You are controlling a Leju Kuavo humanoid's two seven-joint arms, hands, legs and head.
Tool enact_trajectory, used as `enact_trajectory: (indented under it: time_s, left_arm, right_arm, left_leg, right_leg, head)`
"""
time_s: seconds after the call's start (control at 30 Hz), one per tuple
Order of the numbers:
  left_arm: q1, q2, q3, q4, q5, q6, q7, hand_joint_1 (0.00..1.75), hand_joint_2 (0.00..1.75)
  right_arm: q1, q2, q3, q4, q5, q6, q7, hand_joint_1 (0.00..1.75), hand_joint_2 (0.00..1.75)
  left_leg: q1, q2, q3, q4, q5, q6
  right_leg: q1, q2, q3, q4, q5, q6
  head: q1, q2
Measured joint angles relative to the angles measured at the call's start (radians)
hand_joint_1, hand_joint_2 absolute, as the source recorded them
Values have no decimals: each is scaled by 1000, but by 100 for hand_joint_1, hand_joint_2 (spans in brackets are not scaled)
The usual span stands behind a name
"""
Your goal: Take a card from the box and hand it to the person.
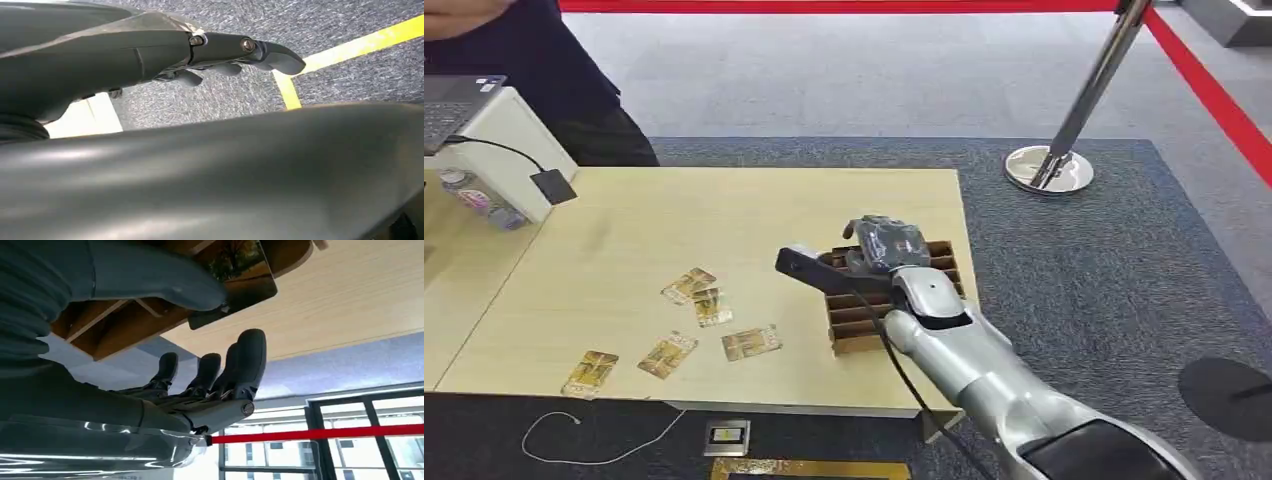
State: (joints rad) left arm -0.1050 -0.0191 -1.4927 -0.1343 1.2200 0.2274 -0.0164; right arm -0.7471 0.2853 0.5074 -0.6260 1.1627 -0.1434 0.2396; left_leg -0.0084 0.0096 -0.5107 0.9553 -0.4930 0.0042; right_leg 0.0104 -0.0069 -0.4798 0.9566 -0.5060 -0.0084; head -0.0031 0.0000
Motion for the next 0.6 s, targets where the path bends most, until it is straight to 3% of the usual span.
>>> enact_trajectory:
  time_s: [0.6]
  left_arm:
    - [0,0,0,0,0,-3,-1,0,0]
  right_arm:
    - [-5,0,-2,30,3,-2,1,86,175]
  left_leg:
    - [0,0,0,0,0,0]
  right_leg:
    - [0,0,0,0,0,0]
  head:
    - [0,0]
